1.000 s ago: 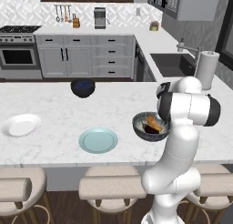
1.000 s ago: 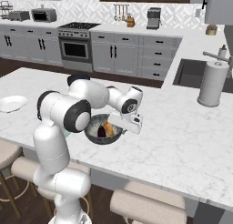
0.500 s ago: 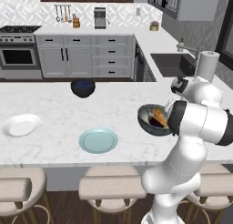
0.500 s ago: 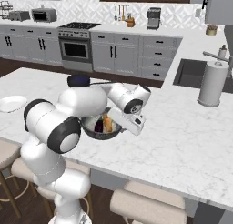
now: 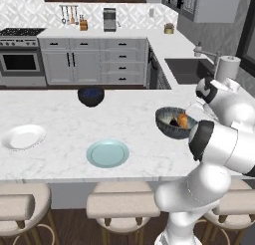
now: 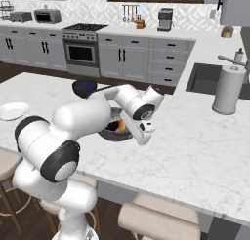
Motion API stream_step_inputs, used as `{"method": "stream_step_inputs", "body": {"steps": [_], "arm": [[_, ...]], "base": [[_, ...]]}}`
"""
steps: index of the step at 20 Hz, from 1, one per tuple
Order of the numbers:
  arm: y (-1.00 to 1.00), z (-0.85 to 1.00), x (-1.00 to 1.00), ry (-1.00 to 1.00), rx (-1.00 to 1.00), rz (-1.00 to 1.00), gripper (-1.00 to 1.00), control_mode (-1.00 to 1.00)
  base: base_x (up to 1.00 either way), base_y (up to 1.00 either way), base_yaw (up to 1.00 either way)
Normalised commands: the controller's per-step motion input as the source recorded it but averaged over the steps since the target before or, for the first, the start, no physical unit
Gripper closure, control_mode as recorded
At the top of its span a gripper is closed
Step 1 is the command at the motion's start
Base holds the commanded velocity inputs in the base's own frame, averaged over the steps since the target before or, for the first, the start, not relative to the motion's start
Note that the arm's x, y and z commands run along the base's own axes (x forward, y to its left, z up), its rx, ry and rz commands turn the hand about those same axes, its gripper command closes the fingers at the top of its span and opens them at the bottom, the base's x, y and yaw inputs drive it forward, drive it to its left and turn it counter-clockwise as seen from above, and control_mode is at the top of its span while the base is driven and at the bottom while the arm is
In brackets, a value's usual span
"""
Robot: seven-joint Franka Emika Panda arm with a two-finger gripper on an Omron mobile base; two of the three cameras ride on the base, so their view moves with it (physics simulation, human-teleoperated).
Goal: Pick the chicken drumstick and eggplant from their plates and place them in the bowl. Then put the bowl in the fridge.
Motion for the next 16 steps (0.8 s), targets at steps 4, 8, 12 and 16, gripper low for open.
{"method": "stream_step_inputs", "body": {"steps": [4,8,12,16], "arm": [[0.02,0.03,-0.02,0.14,-0.02,-0.82,1.00,-1.00],[0.18,0.21,-0.21,0.06,-0.18,-0.65,1.00,-1.00],[0.47,0.47,-0.28,0.01,-0.29,-0.47,1.00,-1.00],[0.52,0.92,-0.60,-0.03,-0.03,-0.06,1.00,-1.00]], "base": [[0.00,0.00,0.00],[0.00,0.00,0.00],[0.00,0.00,0.00],[0.00,0.00,0.00]]}}
